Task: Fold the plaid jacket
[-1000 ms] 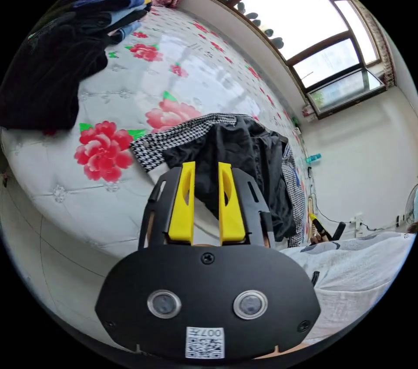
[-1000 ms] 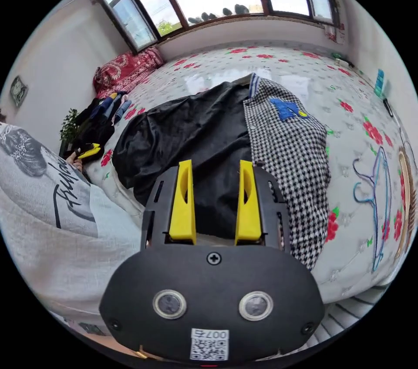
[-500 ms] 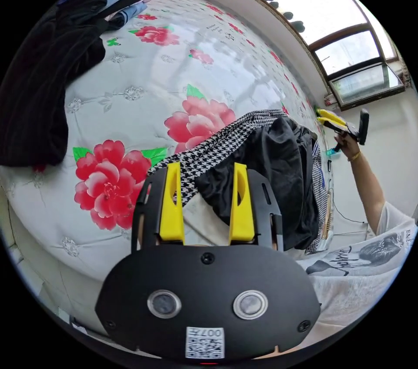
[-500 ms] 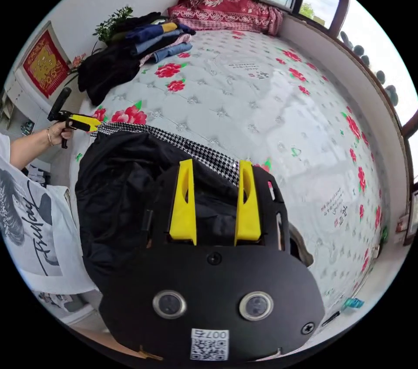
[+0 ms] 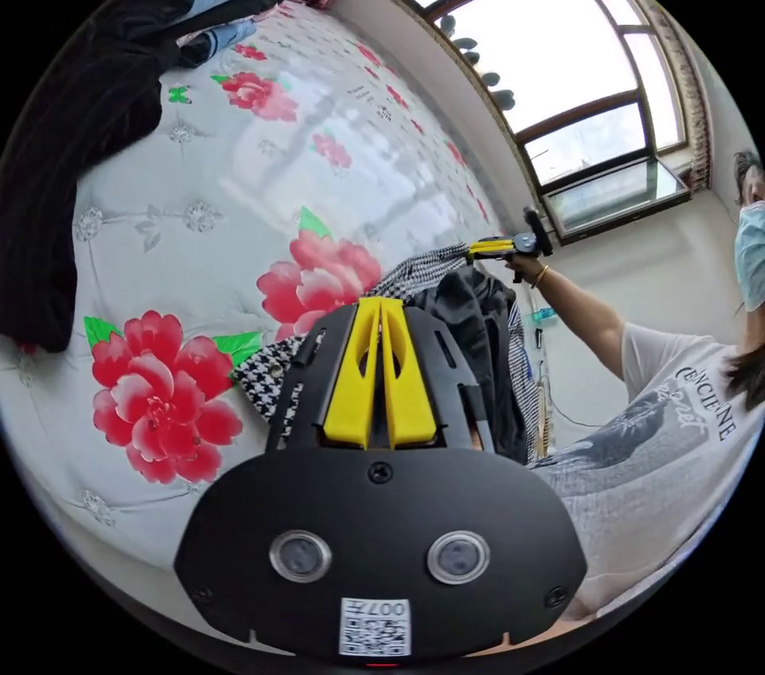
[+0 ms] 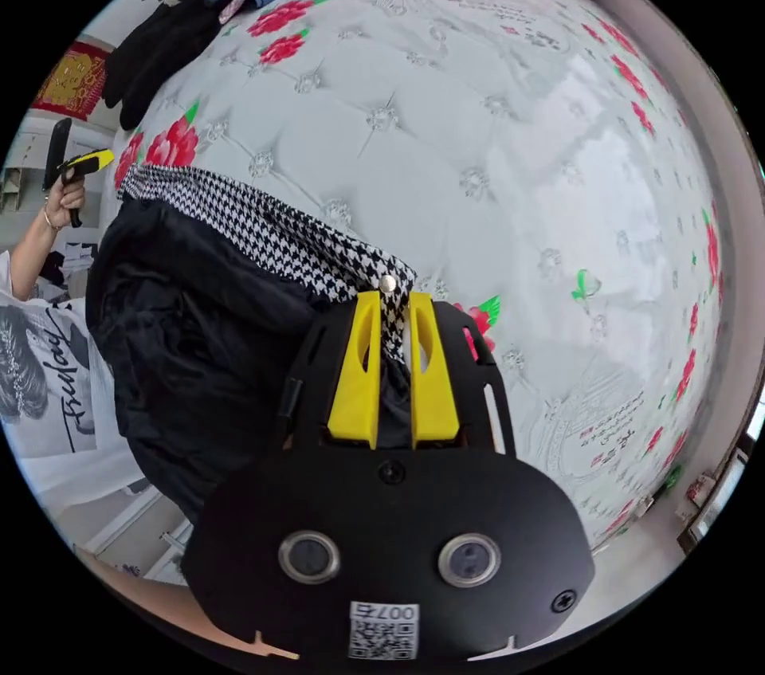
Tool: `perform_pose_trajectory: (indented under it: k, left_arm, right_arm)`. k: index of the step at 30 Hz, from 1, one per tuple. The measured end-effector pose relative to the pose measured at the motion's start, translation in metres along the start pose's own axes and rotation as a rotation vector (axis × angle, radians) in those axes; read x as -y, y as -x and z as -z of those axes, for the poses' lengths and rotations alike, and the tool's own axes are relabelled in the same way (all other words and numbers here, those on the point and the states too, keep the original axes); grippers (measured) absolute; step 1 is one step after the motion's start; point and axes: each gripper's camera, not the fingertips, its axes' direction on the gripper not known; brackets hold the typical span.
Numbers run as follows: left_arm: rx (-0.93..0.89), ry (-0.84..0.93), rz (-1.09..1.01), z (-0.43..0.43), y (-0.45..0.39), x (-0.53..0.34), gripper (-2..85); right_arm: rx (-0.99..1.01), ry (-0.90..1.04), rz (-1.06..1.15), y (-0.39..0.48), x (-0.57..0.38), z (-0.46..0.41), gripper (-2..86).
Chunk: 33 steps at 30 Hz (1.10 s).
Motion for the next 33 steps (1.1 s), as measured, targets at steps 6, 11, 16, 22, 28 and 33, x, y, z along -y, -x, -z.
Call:
perform_pose_trajectory:
  k: [6,11,16,22,28,33]
  left_arm:
    - [0.009,-0.157,-0.172,0.065,-0.036,0.038,0.2]
    - [-0.062,0.007,-0.153,0.028,-0.025,0.021,14.0]
    - [0.053,0.130,-0.097,-0.011,-0.006,0.021,16.7]
    - [0.056,0.258,-0.041,-0.037,0.016,0.054,17.0]
    - [-0.051,0.365,0.073,-0.070,0.048,0.091,1.9]
    - [-0.397,0.196,0.019,-0.042,0.051,0.099,-0.8]
  right_arm:
    - [-0.252,-0.576,0.003,0.031,-0.049,0.173,6.2]
    - [-0.432,-0.753,-0.078,0.081,-0.136,0.180,6.0]
    - [-0.312,-0.622,-0.223,0.090,-0.197,0.131,5.9]
    - [-0.235,-0.719,-0.299,0.090,-0.251,0.139,5.9]
    - [-0.230,-0.704,-0.262,0.076,-0.239,0.139,5.8]
    - [-0.220,-0.703,-0.264,0.049,-0.223,0.155,5.5]
